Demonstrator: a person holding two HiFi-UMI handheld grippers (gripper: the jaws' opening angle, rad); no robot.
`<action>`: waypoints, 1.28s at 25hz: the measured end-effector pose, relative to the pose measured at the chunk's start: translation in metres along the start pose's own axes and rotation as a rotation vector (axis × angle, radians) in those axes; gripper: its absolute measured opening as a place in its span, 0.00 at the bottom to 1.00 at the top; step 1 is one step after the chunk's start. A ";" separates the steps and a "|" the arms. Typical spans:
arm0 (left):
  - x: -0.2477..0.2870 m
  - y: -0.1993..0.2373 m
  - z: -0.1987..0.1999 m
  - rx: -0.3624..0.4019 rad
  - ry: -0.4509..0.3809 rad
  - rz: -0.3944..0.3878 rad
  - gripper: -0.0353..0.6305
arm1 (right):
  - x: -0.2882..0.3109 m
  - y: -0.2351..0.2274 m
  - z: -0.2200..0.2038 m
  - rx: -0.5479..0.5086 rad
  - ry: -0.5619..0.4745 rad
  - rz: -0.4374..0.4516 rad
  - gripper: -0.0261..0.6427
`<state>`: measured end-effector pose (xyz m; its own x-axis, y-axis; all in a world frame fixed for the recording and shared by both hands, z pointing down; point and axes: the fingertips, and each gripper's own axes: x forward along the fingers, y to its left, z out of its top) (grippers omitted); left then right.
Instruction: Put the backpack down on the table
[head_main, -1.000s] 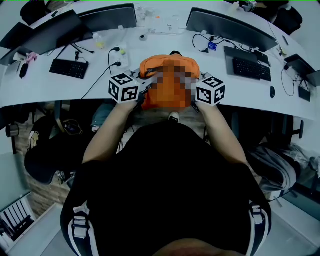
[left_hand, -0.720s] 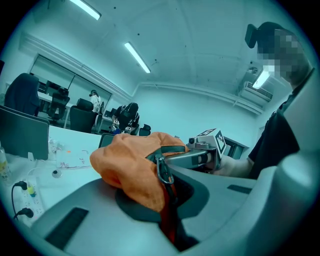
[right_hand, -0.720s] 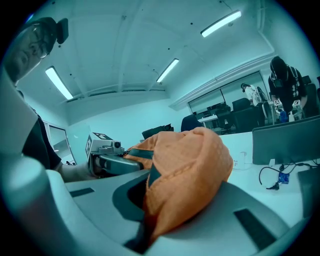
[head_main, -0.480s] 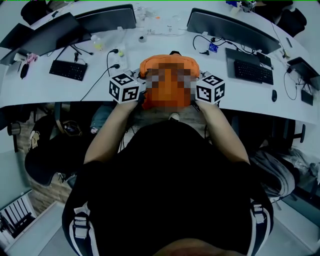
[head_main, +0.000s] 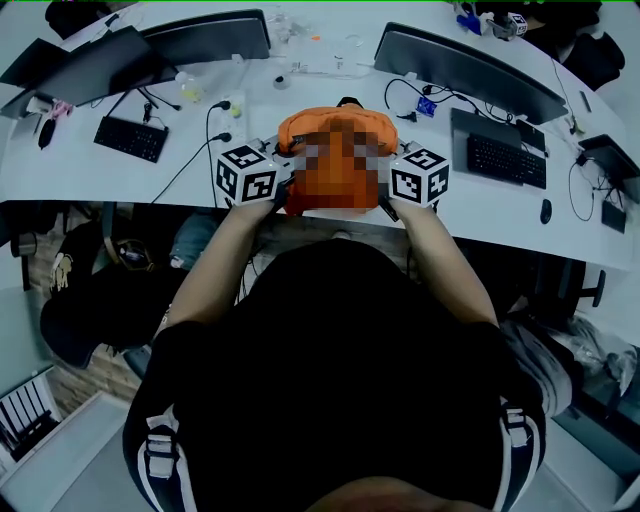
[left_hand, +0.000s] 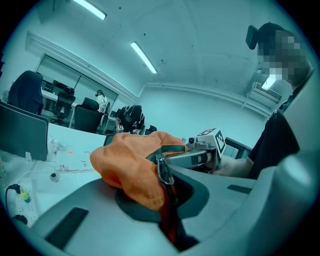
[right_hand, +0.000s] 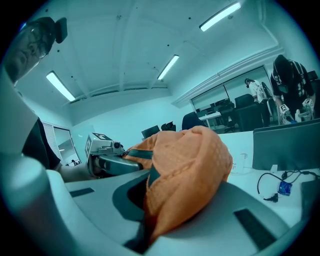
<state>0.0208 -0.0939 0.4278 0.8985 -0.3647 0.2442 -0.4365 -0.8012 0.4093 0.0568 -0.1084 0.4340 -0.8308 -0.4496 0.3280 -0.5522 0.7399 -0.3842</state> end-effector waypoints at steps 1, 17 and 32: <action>0.003 0.001 0.001 -0.003 -0.001 0.003 0.10 | -0.001 -0.004 0.001 -0.001 0.003 0.004 0.08; 0.055 0.026 0.019 -0.024 -0.011 0.056 0.10 | -0.006 -0.062 0.017 -0.015 0.023 0.055 0.08; 0.074 0.031 0.022 -0.039 0.004 0.078 0.10 | -0.009 -0.082 0.019 -0.016 0.032 0.078 0.08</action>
<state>0.0748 -0.1562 0.4394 0.8613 -0.4238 0.2802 -0.5071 -0.7511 0.4227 0.1081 -0.1744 0.4461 -0.8686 -0.3741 0.3249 -0.4842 0.7803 -0.3960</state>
